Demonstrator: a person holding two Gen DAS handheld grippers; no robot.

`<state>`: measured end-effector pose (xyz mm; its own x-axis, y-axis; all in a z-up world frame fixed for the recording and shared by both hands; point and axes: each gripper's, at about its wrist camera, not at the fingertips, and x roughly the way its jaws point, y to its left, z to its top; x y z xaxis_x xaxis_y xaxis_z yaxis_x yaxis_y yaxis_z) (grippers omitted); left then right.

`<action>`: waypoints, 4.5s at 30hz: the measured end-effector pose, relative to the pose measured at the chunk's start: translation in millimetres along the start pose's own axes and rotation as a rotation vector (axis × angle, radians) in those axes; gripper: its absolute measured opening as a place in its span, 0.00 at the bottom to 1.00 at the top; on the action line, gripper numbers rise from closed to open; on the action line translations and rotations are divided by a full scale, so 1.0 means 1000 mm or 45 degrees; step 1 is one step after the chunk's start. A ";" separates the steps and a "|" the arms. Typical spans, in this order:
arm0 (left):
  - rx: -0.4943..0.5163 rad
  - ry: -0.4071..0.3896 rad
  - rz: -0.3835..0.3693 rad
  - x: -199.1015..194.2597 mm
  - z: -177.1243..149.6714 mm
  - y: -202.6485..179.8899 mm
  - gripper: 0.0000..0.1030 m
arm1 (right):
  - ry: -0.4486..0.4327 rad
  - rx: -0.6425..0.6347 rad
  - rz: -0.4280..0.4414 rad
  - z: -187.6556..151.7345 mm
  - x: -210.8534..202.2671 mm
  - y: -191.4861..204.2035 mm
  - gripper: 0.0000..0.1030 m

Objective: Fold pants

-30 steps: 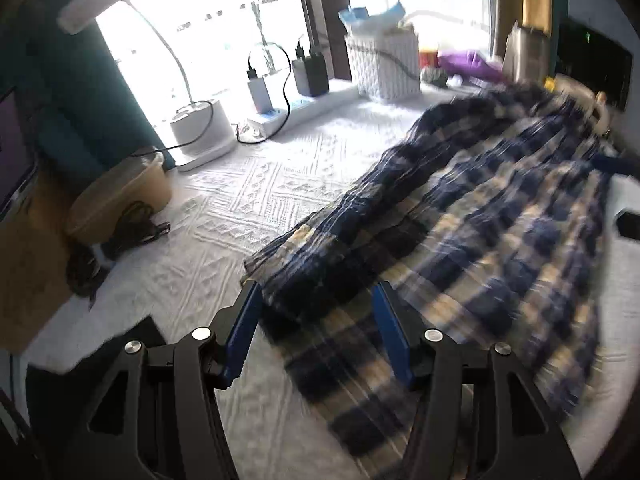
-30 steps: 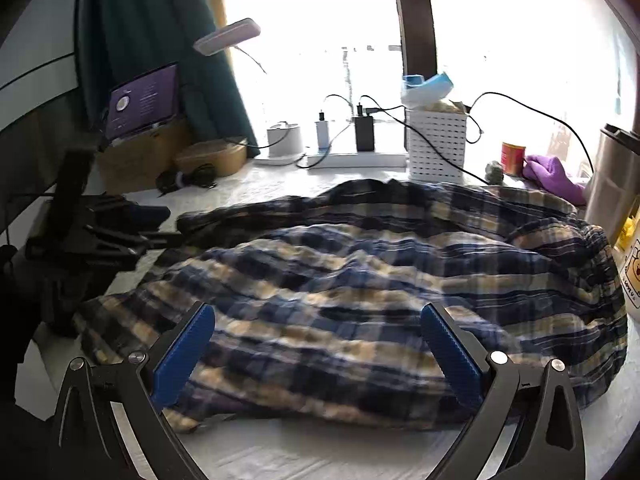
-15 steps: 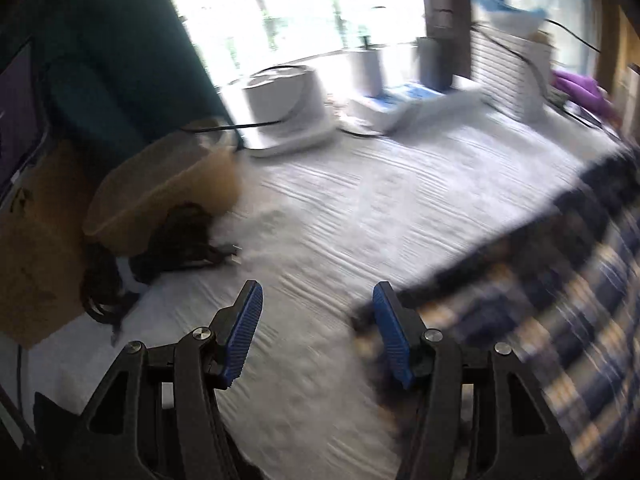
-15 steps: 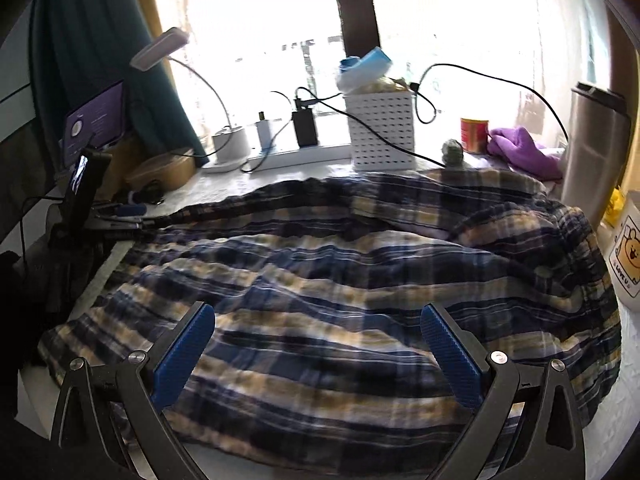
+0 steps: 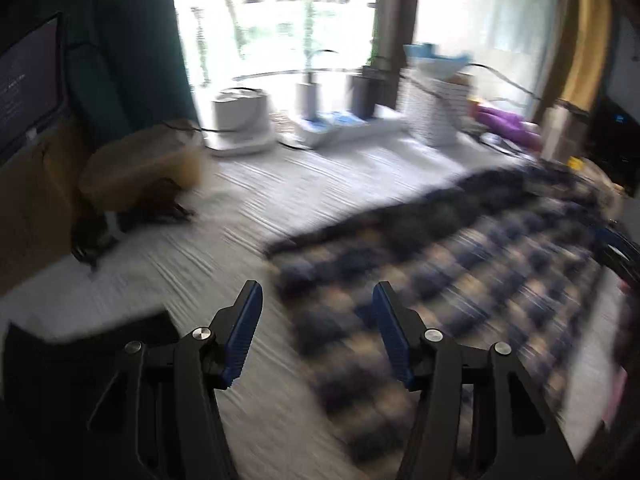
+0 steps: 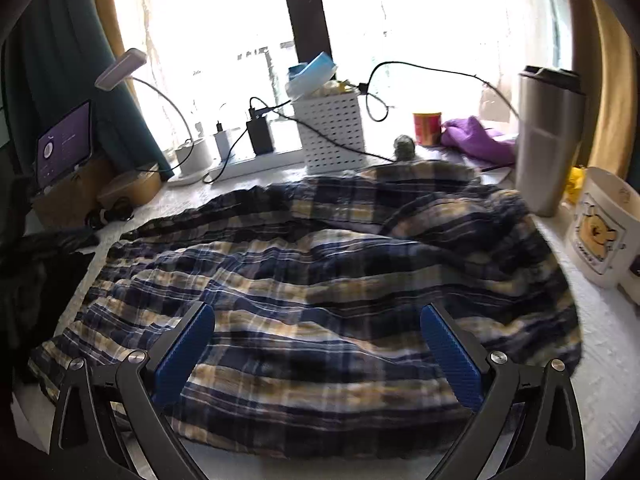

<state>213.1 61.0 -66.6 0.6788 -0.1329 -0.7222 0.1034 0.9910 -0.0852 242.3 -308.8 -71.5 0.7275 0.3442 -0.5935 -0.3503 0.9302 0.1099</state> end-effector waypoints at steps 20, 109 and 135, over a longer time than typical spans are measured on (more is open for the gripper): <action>0.099 0.041 0.076 0.027 0.010 0.008 0.56 | -0.013 -0.214 -0.162 0.084 -0.006 -0.076 0.48; -0.027 0.078 0.115 0.010 -0.043 0.005 0.60 | 0.251 -0.180 -0.151 -0.003 0.027 -0.061 0.34; -0.159 -0.232 0.138 -0.072 -0.080 -0.020 0.60 | 0.107 0.313 -0.038 -0.042 -0.020 -0.084 0.85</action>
<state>104.0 51.8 -67.5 0.8019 -0.0155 -0.5972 -0.0599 0.9925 -0.1063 232.4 -399.3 -102.0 0.6802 0.3142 -0.6622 -0.1681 0.9463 0.2762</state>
